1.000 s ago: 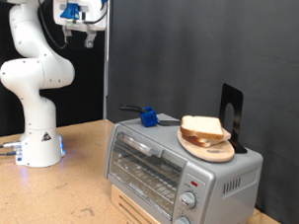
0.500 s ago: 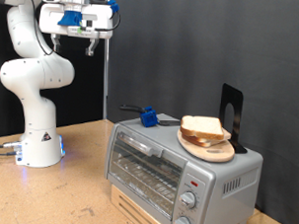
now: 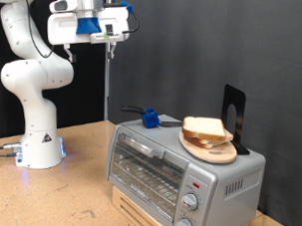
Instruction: Make a piece of toast with the oven
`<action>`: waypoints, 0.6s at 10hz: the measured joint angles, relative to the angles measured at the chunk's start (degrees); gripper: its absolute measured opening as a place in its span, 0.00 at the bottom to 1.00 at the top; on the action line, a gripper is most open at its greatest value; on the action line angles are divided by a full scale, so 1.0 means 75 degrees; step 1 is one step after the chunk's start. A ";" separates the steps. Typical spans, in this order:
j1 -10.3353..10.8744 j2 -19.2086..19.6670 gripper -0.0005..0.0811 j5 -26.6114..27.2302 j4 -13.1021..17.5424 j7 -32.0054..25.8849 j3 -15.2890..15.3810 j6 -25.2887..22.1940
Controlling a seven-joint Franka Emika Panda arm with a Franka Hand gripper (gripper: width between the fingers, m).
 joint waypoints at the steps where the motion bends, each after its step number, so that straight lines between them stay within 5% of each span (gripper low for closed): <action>1: 0.0075 -0.0111 1.00 0.0166 -0.0049 -0.0436 -0.0062 -0.0005; 4: 0.0757 -0.0362 1.00 0.0406 -0.0259 -0.3016 -0.0662 -0.0404; 6: 0.0885 0.0296 1.00 0.0304 -0.0164 -0.3464 -0.0701 -0.0167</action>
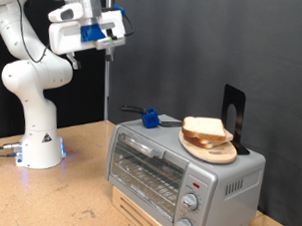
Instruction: Make a piece of toast with the oven
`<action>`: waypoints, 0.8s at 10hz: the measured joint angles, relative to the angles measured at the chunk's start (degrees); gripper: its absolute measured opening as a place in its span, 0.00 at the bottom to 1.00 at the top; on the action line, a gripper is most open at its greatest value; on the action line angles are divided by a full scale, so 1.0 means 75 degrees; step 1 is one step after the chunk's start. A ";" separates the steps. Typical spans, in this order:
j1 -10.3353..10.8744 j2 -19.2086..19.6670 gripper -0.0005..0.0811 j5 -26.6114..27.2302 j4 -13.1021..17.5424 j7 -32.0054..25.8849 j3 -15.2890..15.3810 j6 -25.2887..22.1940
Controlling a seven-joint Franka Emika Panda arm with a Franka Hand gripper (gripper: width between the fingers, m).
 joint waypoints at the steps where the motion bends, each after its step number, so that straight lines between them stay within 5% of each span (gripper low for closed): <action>1: -0.0010 -0.0057 1.00 0.0028 -0.0005 0.0016 -0.0005 -0.0004; 5: 0.0074 -0.0174 1.00 0.1149 0.0032 -0.0462 -0.0512 -0.0075; 8: -0.0009 0.0710 1.00 0.1006 0.0266 -0.0201 -0.0590 0.0977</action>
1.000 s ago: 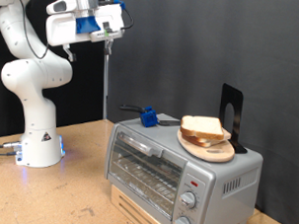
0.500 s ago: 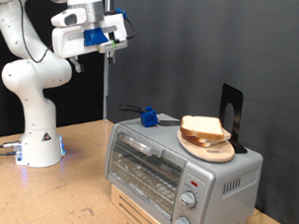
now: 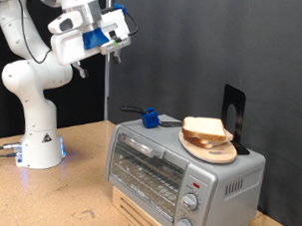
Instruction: Make a piece of toast with the oven
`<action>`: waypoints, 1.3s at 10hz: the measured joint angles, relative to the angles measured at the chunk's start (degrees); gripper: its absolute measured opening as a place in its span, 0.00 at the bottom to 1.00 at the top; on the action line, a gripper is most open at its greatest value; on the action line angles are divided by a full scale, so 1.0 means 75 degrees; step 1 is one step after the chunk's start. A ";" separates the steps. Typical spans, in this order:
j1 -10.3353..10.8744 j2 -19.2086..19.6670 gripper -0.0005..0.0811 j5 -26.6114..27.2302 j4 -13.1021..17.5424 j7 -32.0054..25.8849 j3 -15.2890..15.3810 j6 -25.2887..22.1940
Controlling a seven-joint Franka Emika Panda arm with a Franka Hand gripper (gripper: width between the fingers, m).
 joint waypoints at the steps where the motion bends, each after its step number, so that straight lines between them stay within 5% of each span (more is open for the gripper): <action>1: -0.0064 0.0367 1.00 -0.0108 0.0179 0.0203 0.0089 0.0153; 5: -0.0015 0.0246 1.00 0.0270 0.0018 -0.0272 -0.0027 0.0196; 9: -0.0011 0.1182 1.00 0.0360 0.0078 -0.0499 -0.0155 0.1418; 13: 0.0031 0.1778 1.00 0.0764 0.0432 -0.1093 -0.0265 0.1411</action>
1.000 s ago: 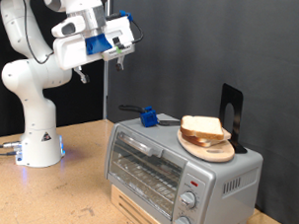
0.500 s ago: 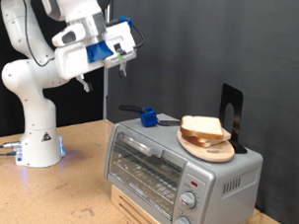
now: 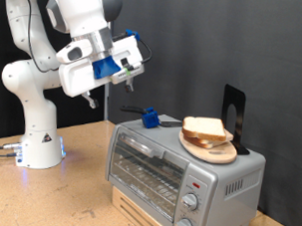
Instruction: Make a piece of toast with the oven
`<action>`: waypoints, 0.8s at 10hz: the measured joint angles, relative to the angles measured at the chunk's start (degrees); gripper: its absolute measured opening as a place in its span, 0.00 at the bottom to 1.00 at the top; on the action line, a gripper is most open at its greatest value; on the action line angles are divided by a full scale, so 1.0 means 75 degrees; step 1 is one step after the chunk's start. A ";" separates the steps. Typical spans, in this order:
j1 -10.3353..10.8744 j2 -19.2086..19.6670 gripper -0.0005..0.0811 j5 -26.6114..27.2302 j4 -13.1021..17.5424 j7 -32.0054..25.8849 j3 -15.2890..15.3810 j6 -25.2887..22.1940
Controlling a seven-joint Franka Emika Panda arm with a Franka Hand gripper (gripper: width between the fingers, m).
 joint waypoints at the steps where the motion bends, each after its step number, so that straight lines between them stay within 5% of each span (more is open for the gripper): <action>1: -0.0001 0.0000 1.00 -0.0002 -0.0009 0.0000 0.0001 0.0000; 4: -0.0006 0.0097 1.00 -0.0035 -0.0214 0.0225 0.0059 0.0170; 8: -0.0002 0.0816 1.00 -0.0082 -0.0510 0.0513 0.0316 0.1189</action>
